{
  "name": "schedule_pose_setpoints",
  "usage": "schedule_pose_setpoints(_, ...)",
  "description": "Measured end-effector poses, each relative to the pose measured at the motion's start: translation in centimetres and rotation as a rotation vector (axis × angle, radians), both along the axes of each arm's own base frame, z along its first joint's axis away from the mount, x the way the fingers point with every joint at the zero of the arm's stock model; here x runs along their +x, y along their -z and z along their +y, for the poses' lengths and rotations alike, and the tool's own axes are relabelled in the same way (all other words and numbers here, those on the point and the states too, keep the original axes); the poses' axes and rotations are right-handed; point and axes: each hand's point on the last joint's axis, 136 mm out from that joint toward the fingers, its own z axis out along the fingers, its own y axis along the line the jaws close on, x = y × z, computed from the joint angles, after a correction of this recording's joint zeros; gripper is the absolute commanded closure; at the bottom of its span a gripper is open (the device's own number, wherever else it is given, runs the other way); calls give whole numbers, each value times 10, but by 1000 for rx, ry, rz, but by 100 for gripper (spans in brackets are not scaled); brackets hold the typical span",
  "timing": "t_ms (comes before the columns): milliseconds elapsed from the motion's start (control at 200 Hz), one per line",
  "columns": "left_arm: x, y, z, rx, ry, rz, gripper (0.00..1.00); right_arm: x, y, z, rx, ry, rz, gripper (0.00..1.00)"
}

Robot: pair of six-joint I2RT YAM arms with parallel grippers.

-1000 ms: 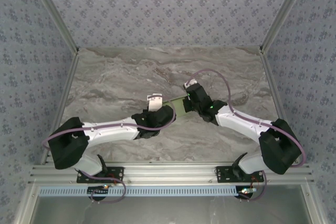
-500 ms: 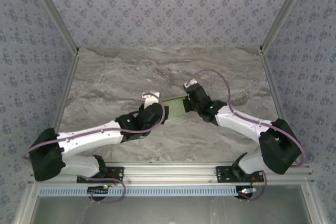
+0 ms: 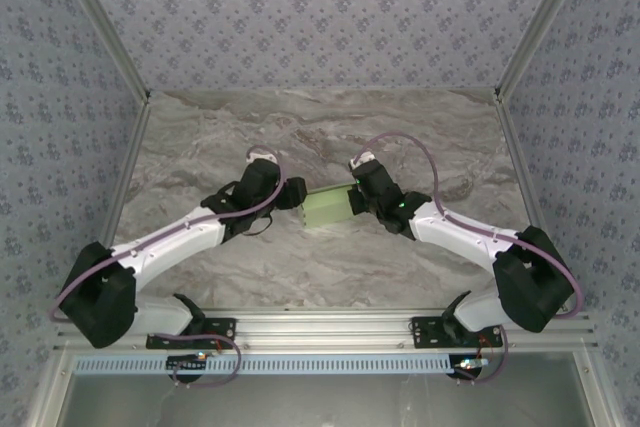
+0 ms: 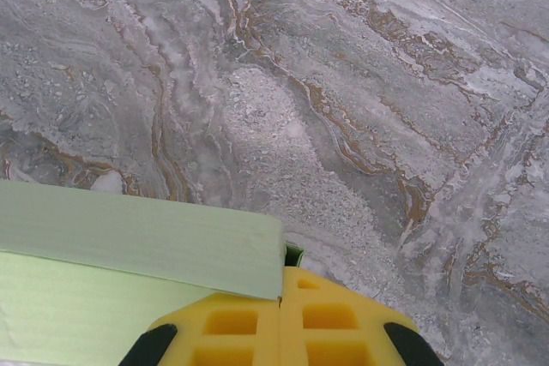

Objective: Fold the paper box

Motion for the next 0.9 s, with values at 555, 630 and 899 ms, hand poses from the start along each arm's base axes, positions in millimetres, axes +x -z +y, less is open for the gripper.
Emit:
schedule_pose_setpoints(555, -9, 19, -17, -60, 68, 75, 35, -1, 0, -2, -21, 8, 0, 90)
schedule_pose_setpoints(630, -11, 23, -17, -66, 74, 80, 35, -2, 1, -3, -26, 6, 7, 89)
schedule_pose_setpoints(899, -12, 25, -19, -78, 79, 76, 36, -5, 5, -5, -45, 3, 32, 84)
